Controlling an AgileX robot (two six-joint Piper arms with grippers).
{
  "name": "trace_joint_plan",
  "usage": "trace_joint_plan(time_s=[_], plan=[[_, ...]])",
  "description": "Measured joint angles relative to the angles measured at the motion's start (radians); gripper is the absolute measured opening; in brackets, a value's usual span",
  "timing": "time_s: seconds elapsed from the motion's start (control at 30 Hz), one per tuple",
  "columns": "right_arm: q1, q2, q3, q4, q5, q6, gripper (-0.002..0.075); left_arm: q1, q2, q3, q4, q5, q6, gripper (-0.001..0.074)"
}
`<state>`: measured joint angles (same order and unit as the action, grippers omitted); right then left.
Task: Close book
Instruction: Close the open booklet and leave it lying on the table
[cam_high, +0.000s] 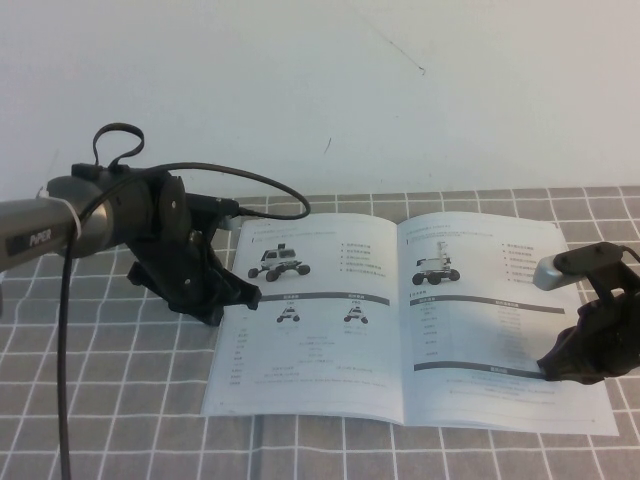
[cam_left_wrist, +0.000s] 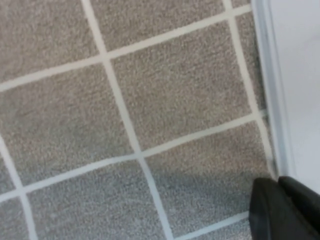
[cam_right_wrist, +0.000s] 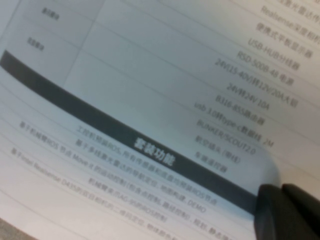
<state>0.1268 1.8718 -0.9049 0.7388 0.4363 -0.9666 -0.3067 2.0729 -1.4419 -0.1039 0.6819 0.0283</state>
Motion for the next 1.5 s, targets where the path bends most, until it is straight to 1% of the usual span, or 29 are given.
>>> trace_joint_plan(time_s=[0.3, 0.47, 0.57, 0.9, 1.13, 1.33, 1.5], plan=[[0.000, 0.014, -0.005, 0.001, 0.006, 0.000, -0.0003, 0.008, 0.006, -0.001, -0.181, -0.012, 0.164, -0.0004], [-0.002, 0.022, -0.005, 0.002, 0.009, 0.000, -0.0003, 0.008, 0.009, -0.001, -0.207, -0.012, 0.175, -0.0004], [-0.002, 0.024, -0.005, 0.007, 0.009, 0.000, -0.0003, 0.008, 0.012, -0.001, -0.271, -0.012, 0.217, -0.0004], [-0.002, 0.027, -0.010, 0.009, 0.012, 0.000, -0.0003, 0.006, 0.035, 0.008, -0.744, -0.003, 0.499, -0.0004], [-0.002, 0.029, -0.011, 0.013, 0.012, 0.000, -0.0003, 0.002, 0.037, 0.008, -1.080, 0.053, 0.702, -0.0004], [-0.002, 0.029, -0.011, 0.017, 0.012, 0.000, -0.0003, 0.000, 0.037, 0.008, -1.330, 0.169, 0.835, -0.0004], [-0.002, 0.029, -0.011, 0.017, 0.014, 0.002, -0.0003, 0.000, 0.037, 0.008, -1.521, 0.308, 0.952, -0.0004]])
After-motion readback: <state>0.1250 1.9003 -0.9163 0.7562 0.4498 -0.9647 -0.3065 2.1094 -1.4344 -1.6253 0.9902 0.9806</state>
